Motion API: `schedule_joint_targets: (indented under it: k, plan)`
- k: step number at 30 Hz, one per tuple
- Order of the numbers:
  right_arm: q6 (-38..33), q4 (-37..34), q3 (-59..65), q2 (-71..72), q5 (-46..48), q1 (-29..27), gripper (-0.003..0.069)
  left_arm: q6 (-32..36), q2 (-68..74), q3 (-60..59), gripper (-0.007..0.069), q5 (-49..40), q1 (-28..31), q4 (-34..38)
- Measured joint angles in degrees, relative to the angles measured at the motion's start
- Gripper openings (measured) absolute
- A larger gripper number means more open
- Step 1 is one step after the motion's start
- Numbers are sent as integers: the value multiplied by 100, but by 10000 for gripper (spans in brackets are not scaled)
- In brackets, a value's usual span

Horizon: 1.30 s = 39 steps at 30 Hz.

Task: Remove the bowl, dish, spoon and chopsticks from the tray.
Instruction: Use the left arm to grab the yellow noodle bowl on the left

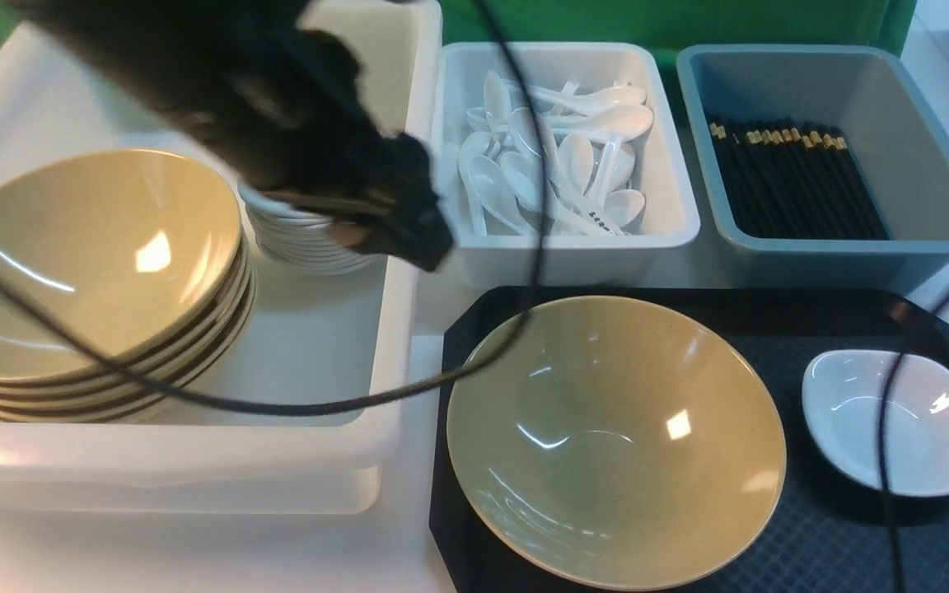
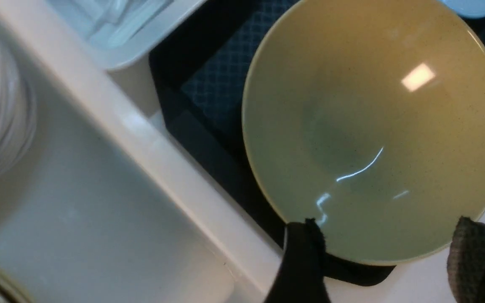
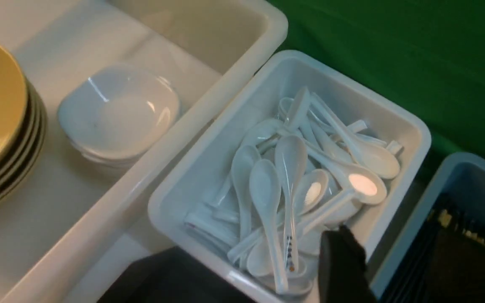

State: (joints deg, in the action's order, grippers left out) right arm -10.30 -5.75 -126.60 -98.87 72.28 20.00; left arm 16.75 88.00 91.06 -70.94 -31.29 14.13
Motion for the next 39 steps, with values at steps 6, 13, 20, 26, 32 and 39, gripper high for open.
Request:
schedule_joint_targets:
  k: [6, 13, 20, 26, 32, 39]
  plan:
    - [-115, 184, 2550, 1707, -1, 0, 185, -494, 1150, 751, 456, -27, -822, -995]
    - [-62, 224, 5155, 3392, -381, 0, 179, -684, 2105, 1196, 456, -7, -1000, -1358]
    - [-6, 235, 6550, 4545, -479, 0, 179, -872, 2722, 1223, 456, 263, -962, -1601]
    - [-6, 235, 7065, 5082, -799, 0, 179, -990, 3051, 1223, 456, 632, -946, -1852]
    - [-6, 235, 7133, 5202, -979, 0, 179, -1198, 3256, 1223, 451, 691, -935, -1940]
    - [-6, 235, 7162, 5202, -1099, 0, 179, -1271, 3451, 1223, 276, 698, -935, -1855]
